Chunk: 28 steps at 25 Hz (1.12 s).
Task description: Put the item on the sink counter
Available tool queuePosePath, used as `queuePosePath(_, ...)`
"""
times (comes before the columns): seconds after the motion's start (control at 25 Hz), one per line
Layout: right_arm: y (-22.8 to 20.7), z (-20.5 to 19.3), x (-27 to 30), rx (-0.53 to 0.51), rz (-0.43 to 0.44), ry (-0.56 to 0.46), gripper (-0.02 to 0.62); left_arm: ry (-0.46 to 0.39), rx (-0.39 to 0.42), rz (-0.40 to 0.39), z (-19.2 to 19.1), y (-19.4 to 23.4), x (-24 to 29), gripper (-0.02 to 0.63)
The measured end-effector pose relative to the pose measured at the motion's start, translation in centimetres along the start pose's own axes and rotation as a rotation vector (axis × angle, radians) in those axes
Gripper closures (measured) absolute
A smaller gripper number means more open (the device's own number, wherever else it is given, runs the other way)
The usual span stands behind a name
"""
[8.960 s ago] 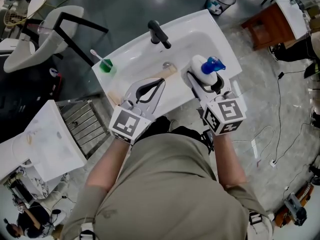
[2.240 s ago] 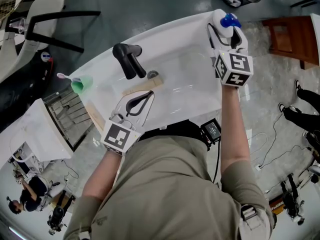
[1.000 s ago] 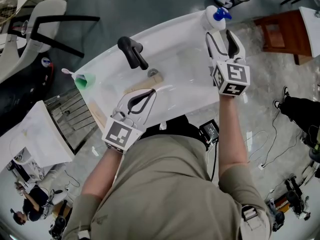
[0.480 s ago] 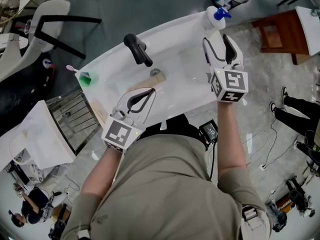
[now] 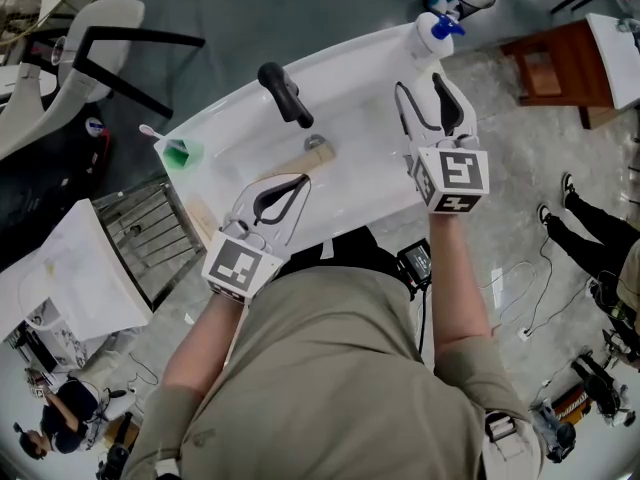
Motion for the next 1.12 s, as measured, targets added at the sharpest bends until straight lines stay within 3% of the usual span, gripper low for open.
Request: queuePosePath(1.12, 9.7, 3.9, -1.9, -0.061, 0.074, -0.043, 0.526, -0.070, -0.003, 0.001, 0.5, 2.8, -4.1, 0.601)
Point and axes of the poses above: the fingertips, and each gripper's own axes: x forward along the fingers, y to its left, z out of its top, the point moved 3 cm from there along -x, backward along the fingers, and after that the axes turned 13 degrees about z, right-handed, at the moved point
